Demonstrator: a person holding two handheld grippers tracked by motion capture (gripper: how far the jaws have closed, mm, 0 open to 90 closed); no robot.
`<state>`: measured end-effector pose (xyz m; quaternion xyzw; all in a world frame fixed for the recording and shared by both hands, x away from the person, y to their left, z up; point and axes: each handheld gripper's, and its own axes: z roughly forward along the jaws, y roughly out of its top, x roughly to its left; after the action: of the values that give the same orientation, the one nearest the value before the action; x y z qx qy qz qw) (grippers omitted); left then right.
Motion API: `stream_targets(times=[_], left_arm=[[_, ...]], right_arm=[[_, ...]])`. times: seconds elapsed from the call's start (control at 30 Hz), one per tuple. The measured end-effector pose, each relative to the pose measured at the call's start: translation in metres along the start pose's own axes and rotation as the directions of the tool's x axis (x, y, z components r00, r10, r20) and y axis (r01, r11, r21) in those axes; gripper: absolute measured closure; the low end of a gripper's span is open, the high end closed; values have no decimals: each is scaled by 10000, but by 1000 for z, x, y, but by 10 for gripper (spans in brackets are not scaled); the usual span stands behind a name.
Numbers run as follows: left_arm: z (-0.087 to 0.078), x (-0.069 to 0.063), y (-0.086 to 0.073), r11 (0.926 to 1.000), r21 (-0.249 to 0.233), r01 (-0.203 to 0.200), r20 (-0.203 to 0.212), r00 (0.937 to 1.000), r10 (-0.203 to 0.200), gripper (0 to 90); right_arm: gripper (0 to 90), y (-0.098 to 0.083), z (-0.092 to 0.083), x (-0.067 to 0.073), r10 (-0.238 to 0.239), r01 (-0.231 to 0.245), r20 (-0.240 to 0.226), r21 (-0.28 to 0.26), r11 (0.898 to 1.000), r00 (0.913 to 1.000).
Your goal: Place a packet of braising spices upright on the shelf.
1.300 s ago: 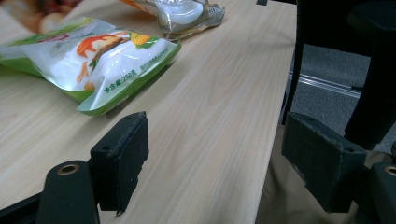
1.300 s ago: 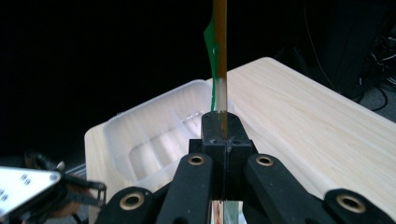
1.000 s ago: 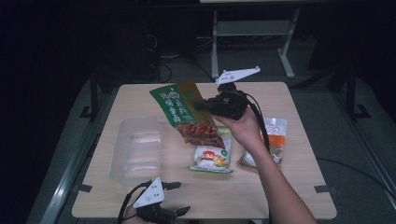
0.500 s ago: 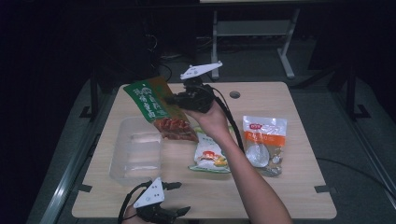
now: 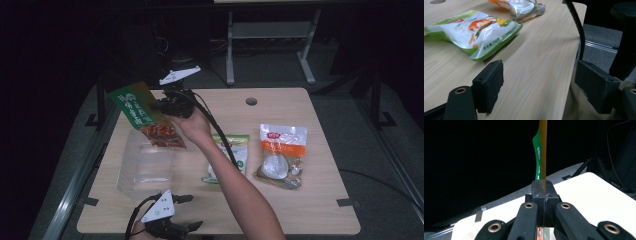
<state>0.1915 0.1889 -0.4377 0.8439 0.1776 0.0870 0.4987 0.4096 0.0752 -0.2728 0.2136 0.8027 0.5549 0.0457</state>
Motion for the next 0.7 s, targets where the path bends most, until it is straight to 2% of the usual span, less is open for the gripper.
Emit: stream_targets(times=[0.23,0.3,0.37,0.43,0.5,0.6,0.7], left_arm=[[0,-2,0,10000,9,28,33,10000,-28,229],[0,-1,0,10000,50,-85,32,10000,85,228],[0,-2,0,10000,30,-33,30,10000,33,229],[0,-2,0,9999,44,-91,36,10000,91,229],[0,-2,0,9999,89,-118,49,9999,118,229],[0,-2,0,9999,84,-124,53,9999,124,229],[1,-3,0,9998,113,-157,62,9999,156,229]], right_arm=[[900,-10,44,-5,174,-174,-89,-45,9998,9998],[900,-15,54,-8,345,-348,-230,-128,9993,9991],[900,-21,61,-11,450,-455,-232,-251,9986,9987],[900,-27,66,-13,519,-528,-249,-372,9979,9983],[900,-34,68,-15,454,-456,-79,-293,9985,9989],[899,-40,64,-21,689,-692,-62,-513,9963,9976],[898,-43,58,-26,711,-708,91,-373,9968,9974]])
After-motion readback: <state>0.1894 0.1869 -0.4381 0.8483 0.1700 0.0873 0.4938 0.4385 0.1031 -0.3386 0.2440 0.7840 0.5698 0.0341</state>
